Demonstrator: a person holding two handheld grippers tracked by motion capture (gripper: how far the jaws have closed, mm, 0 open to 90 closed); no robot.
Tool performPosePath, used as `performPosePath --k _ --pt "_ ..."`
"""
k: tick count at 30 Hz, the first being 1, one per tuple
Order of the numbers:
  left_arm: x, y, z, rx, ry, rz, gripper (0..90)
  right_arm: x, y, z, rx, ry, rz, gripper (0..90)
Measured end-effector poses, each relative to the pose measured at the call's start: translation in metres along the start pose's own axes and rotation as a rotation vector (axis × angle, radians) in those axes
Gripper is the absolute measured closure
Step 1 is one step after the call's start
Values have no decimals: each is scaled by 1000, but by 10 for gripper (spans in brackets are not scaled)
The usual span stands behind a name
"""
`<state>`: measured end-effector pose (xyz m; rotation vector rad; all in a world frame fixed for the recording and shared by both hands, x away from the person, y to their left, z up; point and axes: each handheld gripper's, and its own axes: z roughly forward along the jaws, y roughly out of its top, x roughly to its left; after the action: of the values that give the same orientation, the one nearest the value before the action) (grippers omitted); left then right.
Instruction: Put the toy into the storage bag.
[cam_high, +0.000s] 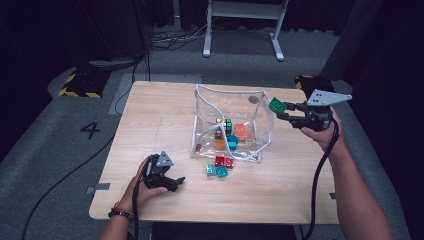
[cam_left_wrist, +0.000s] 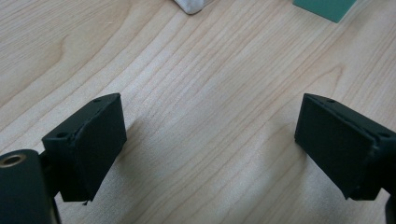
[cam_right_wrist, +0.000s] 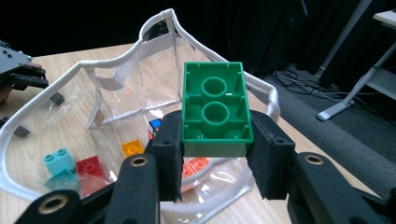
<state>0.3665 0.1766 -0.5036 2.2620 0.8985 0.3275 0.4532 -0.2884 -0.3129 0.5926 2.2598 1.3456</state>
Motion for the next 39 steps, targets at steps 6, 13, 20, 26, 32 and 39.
performPosePath --k 6,13,20,26,32,39 --pt "0 0 0 -2 0 -1 90 5 12 18 18 35 -24 592" --pt "0 0 0 -2 0 -1 90 8 25 40 56 88 -61 592" --pt "0 0 0 -2 0 0 90 10 31 65 121 121 -89 592" --pt "0 0 0 -2 0 0 90 11 37 80 165 132 -105 592" --pt "0 0 0 -2 0 0 90 11 40 94 194 146 -99 592" --pt "0 0 0 -2 0 0 90 13 40 107 245 161 -119 592"
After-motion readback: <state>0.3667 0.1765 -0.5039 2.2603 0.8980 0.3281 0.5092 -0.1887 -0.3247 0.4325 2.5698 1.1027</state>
